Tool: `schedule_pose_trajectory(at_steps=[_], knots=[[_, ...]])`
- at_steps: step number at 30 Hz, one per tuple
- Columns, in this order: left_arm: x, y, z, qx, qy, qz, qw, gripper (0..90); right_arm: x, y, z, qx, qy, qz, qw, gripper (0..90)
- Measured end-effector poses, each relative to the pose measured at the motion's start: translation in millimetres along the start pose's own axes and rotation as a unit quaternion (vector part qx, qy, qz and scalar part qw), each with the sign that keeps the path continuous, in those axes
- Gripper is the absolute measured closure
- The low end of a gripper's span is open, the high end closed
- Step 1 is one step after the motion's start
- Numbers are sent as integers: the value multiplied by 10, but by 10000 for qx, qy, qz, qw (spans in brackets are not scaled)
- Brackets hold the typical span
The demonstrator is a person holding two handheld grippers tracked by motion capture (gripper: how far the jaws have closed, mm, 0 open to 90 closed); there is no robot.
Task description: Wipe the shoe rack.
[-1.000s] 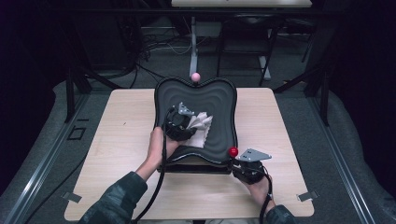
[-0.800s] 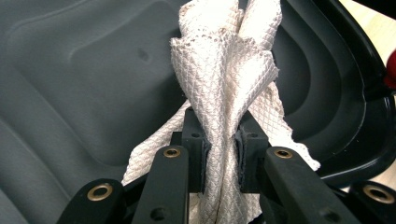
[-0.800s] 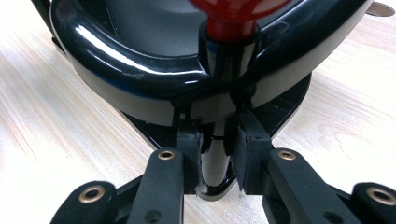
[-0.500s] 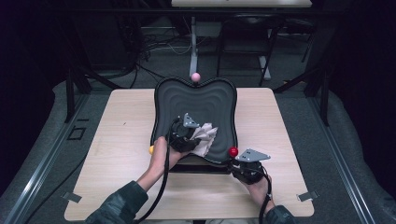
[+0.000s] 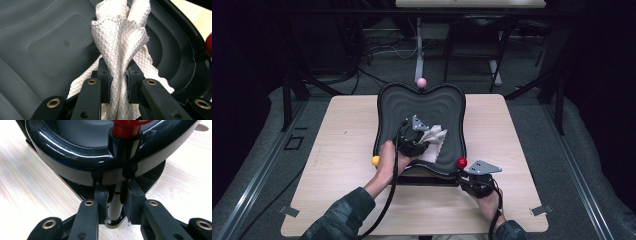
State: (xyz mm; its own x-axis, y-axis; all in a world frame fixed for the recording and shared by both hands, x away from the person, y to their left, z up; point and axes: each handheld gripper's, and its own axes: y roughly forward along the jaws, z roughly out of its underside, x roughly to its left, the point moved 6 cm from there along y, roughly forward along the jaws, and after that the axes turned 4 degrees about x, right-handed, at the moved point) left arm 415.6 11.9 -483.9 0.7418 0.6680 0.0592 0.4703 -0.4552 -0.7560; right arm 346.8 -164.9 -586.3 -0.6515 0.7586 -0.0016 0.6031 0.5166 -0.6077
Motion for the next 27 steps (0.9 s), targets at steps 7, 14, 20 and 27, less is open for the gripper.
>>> schedule_pose_trajectory(at_steps=[7, 14, 20, 27], knots=[[94, 20, -127, -45, -76, -86, 9999, 775, -2, -1, 0, 3, 19, -12, 10000, 745], [215, 27, -265, -31, -148, -244, 9996, 775, -3, -5, 4, 16, 32, -23, 10000, 745], [286, 60, -412, -41, -173, -368, 9992, 774, -3, 0, 1, -1, 36, -58, 10000, 744], [387, 82, -608, 33, -119, -660, 9977, 772, -5, 1, -1, 5, 32, -63, 10000, 745]])
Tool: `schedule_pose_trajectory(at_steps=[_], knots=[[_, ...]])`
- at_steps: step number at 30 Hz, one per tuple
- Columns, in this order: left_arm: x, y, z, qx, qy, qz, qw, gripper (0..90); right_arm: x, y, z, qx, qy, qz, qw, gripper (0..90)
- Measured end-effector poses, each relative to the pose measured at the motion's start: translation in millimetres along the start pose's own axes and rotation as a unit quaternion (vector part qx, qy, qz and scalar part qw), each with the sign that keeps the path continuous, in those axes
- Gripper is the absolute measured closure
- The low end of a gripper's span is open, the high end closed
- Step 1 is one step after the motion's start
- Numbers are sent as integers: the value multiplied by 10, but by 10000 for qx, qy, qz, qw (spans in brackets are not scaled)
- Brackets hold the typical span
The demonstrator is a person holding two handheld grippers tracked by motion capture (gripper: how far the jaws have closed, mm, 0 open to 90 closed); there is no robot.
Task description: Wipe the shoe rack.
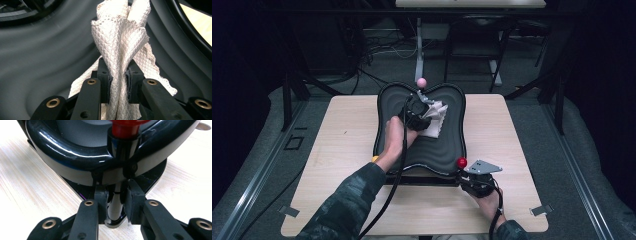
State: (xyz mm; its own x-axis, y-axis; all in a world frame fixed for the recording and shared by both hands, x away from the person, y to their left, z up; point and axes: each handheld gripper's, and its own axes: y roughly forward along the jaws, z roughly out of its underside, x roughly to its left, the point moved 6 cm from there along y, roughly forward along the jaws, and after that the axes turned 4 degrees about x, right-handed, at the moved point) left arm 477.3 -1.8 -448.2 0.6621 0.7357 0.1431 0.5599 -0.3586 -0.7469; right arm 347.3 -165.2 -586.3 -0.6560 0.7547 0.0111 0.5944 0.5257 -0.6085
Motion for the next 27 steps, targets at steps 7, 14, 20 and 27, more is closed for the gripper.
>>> schedule_pose_trajectory(at_steps=[7, 14, 20, 27], knots=[[91, 46, -180, 22, -57, -202, 9998, 770, 0, 0, -1, 1, 9, -13, 10000, 744], [146, 75, -325, 58, -73, -335, 9994, 769, 1, 0, 0, 6, 7, -22, 10000, 744], [195, 101, -411, 21, -196, -347, 9992, 768, -1, 0, 0, 10, 2, 1, 10000, 745], [231, 114, -478, -16, -247, -374, 9990, 768, -3, -1, 3, 11, -24, 13, 10000, 745]])
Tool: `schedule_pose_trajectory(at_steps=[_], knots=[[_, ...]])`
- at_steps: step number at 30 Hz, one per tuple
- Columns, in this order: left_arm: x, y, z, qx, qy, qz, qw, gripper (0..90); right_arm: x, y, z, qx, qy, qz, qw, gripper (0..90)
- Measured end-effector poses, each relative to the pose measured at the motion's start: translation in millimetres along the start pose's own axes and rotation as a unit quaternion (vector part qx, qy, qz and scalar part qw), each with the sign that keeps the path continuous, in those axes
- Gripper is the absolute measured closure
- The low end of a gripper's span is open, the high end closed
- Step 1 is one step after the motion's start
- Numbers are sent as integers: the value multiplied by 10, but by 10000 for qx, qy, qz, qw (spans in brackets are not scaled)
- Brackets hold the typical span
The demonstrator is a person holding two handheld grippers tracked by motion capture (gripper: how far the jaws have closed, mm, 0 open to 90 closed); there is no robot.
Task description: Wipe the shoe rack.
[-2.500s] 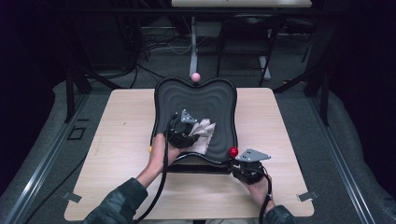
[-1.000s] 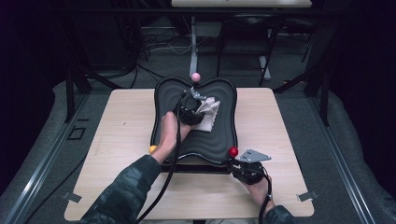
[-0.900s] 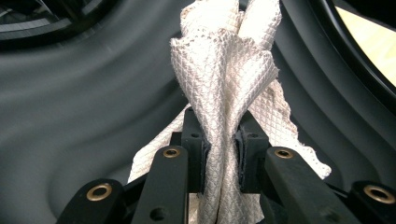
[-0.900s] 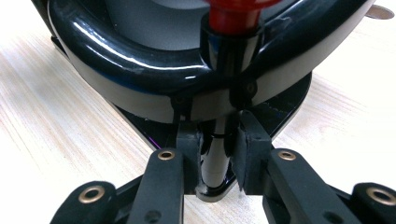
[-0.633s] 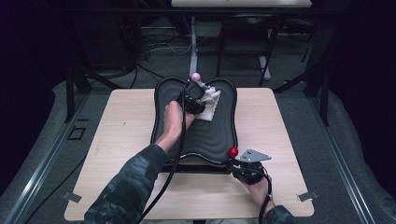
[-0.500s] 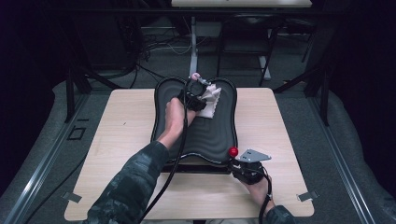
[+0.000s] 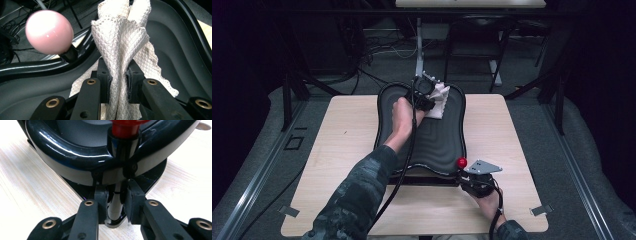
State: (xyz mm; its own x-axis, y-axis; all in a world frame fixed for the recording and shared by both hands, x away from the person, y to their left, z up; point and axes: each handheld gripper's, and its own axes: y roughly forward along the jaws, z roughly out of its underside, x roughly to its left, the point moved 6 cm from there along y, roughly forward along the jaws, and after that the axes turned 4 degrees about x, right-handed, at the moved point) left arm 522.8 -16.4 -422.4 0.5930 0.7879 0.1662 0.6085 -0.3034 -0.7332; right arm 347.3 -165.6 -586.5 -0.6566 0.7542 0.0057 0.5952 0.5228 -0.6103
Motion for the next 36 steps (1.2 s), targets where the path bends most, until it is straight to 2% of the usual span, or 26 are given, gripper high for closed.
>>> schedule_pose_trajectory(at_steps=[3, 8, 11, 14, 20, 24, 29, 32, 36], knots=[[25, 14, -39, -39, -46, -39, 10000, 768, -1, -1, 1, 2, 2, 14, 10000, 745], [59, 33, -84, -88, -167, 22, 9998, 768, 0, -6, 7, 17, 18, -20, 10000, 745], [55, 35, -89, -88, -140, 19, 9999, 768, 0, -6, 9, 10, 17, -30, 10000, 745], [44, 34, -69, -78, -127, 101, 9998, 769, 4, -5, 7, -14, 20, -23, 10000, 745], [-43, 4, 44, 16, 20, 231, 9997, 771, 4, -1, 6, -57, 6, -10, 10000, 745], [-95, -20, 138, -74, 33, 241, 9997, 773, 5, 2, 5, -77, 13, -6, 10000, 745], [-166, -42, 247, -46, 113, 344, 9993, 773, 7, 3, 5, -80, 17, -14, 10000, 745], [-215, -55, 316, 24, 66, 602, 9982, 774, 5, 3, 5, -72, 9, -9, 10000, 745], [-283, -78, 401, -1, 160, 646, 9978, 774, 4, -4, 8, -18, 3, 4, 10000, 745]])
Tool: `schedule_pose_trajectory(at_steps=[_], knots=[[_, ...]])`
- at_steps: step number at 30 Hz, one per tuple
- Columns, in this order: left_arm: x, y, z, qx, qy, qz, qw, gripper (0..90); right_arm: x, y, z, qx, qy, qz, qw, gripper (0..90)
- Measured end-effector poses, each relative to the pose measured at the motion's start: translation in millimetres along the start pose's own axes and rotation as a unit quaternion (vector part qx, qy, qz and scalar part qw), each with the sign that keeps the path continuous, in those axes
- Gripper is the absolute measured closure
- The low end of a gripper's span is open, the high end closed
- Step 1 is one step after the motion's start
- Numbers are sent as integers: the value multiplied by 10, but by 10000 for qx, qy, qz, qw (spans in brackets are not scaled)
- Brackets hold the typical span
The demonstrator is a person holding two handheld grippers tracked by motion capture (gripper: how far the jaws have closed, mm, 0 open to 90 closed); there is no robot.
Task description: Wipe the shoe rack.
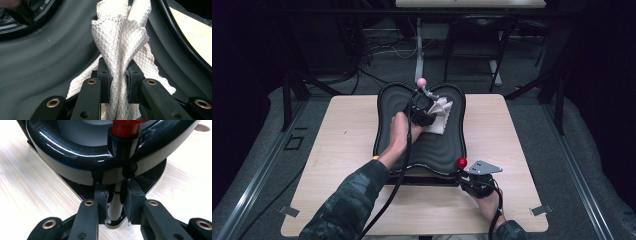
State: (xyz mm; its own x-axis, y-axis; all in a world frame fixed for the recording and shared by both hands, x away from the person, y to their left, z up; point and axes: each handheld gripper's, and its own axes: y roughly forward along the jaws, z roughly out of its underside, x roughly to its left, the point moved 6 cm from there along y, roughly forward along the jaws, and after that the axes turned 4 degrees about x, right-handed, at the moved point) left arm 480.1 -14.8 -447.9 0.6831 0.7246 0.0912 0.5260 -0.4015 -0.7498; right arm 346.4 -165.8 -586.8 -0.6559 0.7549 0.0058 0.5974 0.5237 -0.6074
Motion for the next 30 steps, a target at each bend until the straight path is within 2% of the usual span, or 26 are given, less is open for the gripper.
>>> schedule_pose_trajectory(at_steps=[3, 13, 19, 25, 30], knots=[[-61, 1, 60, 27, 27, 131, 9999, 774, -1, 0, 0, 1, -9, 2, 10000, 745], [-248, -41, 320, 67, 249, 335, 9991, 774, 3, 3, -1, -3, 20, -21, 10000, 745], [-374, -62, 458, 197, 411, 493, 9977, 774, 5, 8, -4, -26, 28, -3, 10000, 745], [-475, -73, 547, 185, 481, 519, 9973, 774, 2, 4, -2, 8, 4, 36, 10000, 746], [-581, -74, 618, 299, 597, 603, 9959, 776, 3, 8, -2, -28, 19, 8, 10000, 746]])
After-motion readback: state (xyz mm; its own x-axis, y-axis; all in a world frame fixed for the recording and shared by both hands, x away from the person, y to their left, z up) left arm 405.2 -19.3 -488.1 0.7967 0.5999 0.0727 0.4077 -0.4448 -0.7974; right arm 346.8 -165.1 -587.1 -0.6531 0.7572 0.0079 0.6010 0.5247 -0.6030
